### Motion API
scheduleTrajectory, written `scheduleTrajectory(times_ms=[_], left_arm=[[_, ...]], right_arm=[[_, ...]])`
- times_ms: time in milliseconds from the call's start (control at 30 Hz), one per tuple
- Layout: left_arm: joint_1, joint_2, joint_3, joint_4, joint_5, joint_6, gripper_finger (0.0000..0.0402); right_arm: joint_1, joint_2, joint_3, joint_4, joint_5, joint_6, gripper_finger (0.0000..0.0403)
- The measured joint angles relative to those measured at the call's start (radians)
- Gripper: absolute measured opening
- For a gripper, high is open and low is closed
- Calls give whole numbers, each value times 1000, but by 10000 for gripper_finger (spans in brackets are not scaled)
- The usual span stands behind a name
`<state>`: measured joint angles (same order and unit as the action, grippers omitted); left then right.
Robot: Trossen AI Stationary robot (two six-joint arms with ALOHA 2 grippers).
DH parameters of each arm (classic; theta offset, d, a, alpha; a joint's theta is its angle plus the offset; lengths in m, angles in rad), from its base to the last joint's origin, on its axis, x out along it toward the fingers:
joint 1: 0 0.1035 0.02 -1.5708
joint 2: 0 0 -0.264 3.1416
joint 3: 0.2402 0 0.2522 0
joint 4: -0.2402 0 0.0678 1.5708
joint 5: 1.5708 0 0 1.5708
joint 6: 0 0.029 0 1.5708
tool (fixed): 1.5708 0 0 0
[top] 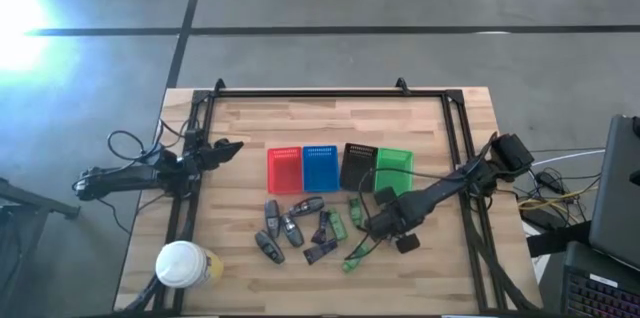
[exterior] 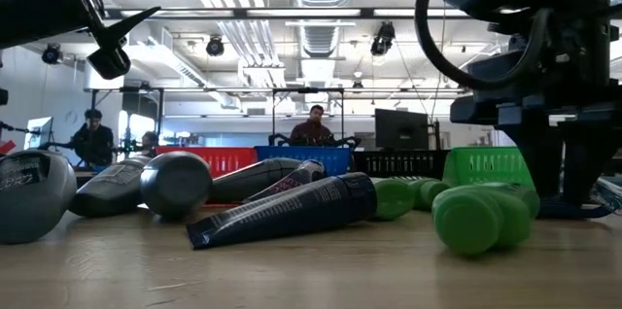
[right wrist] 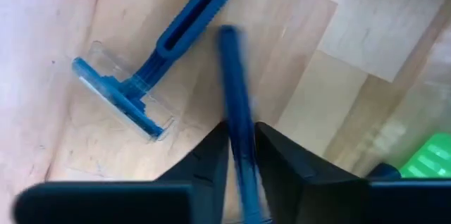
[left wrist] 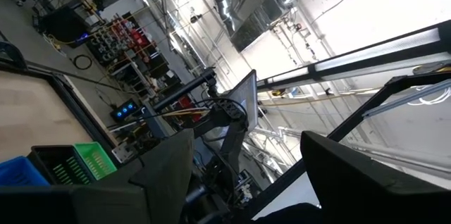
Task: Pick & Place Travel size toiletries
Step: Put the razor into the green bin
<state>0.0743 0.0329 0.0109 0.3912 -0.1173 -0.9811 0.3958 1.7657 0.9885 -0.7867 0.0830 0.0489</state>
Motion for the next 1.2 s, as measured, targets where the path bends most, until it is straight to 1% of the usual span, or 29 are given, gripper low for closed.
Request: scheduleTrajectory(times_ms=[67,133,200,300,367,433,500,567,633,733,867,933,1000,1067,1133,1200], left_arm=[[0,0,0,0,0,0,266],[0,0,0,0,0,0,266],[0,0,0,0,0,0,266],[0,0,0,0,0,0,266],[0,0,0,0,0,0,266],[0,0,0,0,0,0,266],[0,0,0,0,0,0,266],[0,0,0,0,0,3,266],[0,0,0,0,0,13,266],[0,0,1,0,0,15,266],[0,0,1,-2,-5,15,266],[0,0,1,-3,-8,14,266],[0,0,1,-4,-8,13,266],[0,0,1,-3,-8,9,266],[0,0,1,-3,-8,7,266],[0,0,1,-3,-9,6,266]], right_arm=[[0,1,5,-3,0,0,34],[0,-1,13,-11,6,2,22],[-2,-4,28,-35,22,21,23],[-3,-33,79,-121,-2,58,28],[8,-62,118,-197,-13,49,28],[20,-101,161,-265,-6,-5,28],[25,-146,199,-332,36,-102,29],[18,-178,211,-390,79,-239,29],[-2,-200,197,-410,135,-386,29],[-80,-226,150,-412,171,-456,29],[-173,-238,73,-374,295,-580,29],[-219,-241,67,-358,298,-586,29],[-250,-237,75,-372,274,-530,29],[-275,-230,113,-385,228,-394,29],[-314,-235,156,-399,140,-147,29],[-374,-247,183,-379,41,167,29]])
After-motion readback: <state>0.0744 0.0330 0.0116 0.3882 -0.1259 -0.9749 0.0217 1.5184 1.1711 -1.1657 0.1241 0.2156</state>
